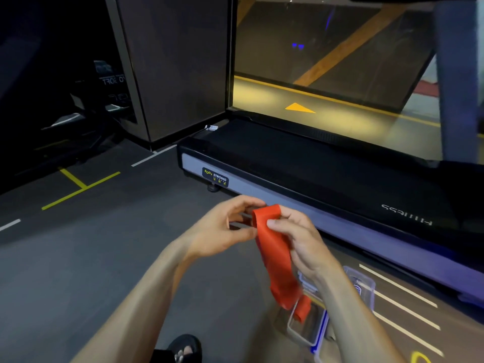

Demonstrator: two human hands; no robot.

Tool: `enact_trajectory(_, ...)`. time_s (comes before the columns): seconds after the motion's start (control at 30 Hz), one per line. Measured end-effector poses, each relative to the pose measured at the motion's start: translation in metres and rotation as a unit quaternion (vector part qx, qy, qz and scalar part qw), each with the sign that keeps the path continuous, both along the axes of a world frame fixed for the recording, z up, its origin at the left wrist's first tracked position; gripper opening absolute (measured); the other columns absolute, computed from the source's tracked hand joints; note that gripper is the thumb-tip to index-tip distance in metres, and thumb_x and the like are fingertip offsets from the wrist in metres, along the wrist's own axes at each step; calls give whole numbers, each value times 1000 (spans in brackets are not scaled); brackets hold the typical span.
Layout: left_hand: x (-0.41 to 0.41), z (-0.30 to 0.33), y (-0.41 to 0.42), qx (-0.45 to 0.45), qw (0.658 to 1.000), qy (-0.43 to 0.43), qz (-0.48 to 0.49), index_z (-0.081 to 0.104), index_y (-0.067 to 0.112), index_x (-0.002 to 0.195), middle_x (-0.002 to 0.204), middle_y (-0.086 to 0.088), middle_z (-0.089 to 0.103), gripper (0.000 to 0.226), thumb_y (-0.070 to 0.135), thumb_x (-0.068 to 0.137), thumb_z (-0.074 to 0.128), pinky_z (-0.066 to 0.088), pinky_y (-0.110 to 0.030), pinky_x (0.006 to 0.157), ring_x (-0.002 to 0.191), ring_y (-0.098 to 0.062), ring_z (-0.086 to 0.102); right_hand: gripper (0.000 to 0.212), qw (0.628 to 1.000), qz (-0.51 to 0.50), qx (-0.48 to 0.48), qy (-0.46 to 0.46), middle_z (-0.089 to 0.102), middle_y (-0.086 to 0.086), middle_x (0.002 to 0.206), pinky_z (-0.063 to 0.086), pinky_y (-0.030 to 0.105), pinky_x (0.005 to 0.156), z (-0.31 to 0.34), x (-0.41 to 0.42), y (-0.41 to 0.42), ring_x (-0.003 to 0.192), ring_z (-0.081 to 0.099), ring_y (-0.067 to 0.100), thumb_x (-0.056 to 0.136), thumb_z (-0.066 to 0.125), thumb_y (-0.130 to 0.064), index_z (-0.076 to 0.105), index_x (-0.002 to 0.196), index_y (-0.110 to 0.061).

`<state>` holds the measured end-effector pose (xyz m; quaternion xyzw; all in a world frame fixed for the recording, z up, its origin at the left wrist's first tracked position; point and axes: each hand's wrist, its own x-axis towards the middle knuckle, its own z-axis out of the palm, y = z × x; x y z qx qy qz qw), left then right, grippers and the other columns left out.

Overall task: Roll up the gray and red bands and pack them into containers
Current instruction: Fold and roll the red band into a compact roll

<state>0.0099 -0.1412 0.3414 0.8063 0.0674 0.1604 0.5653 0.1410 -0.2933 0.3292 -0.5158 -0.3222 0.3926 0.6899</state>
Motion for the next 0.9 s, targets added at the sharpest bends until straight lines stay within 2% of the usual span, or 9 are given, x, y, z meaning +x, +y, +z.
enact_trajectory(0.1,3,-4,-2,80,995,-43,48,72,23,115,110,5,75,28,6,93,70,55,-51,95,105,-19,72,24,999,5,1,-53,76,17,96,55,26,78,-3,3,-1,82,69,20,86,73,-10,74,108,-1)
enact_trajectory(0.2,3,-3,-2,111,988,-37,99,77,26,100,95,12,78,24,5,96,65,57,-46,89,91,-10,74,22,995,-48,-17,-80,77,23,96,56,32,82,-4,4,0,83,70,23,89,73,-3,69,109,7)
enact_trajectory(0.27,2,-3,0,134,984,-20,116,77,29,95,90,16,77,22,11,96,65,58,-42,85,87,-6,73,13,989,-98,-31,-110,76,23,92,57,38,85,-6,5,2,82,70,24,89,74,-3,70,100,3)
enact_trajectory(0.33,0,-3,1,154,982,1,107,76,31,95,90,17,76,19,16,97,65,57,-39,86,86,-4,72,11,978,-133,-43,-154,77,13,90,55,38,87,-8,5,4,84,69,19,86,79,-9,73,92,-2)
enact_trajectory(0.4,-1,-4,2,175,980,9,99,76,31,97,91,16,76,15,21,99,64,55,-37,85,86,-5,72,15,969,-162,-40,-181,76,4,101,54,35,90,-9,3,8,94,70,15,80,83,-20,76,85,-8)
enact_trajectory(0.5,-2,-2,3,152,983,-6,100,75,29,100,92,14,77,12,27,101,64,56,-35,84,87,-7,73,8,973,-185,-11,-138,76,1,109,55,27,86,-7,-1,17,97,70,12,80,82,-17,75,79,-12)
enact_trajectory(0.67,-3,-3,5,44,996,-38,74,76,21,103,92,4,78,20,10,101,59,54,-31,81,86,-13,73,9,972,-208,10,-105,73,1,76,52,22,72,-1,-10,21,74,64,9,87,78,-8,72,80,-7)
enact_trajectory(0.77,-2,-2,3,41,995,-40,83,75,20,104,84,4,75,25,14,98,52,56,-30,77,81,-14,72,10,969,-228,21,-93,72,4,74,52,23,69,-1,-12,22,72,64,11,88,78,-9,73,83,-3)
enact_trajectory(0.9,-3,-3,-1,76,988,-74,114,74,21,103,85,4,77,9,23,99,67,60,-40,80,77,-14,74,16,971,-220,15,-94,76,8,78,57,23,68,0,-12,20,71,70,12,88,78,-12,73,89,3)
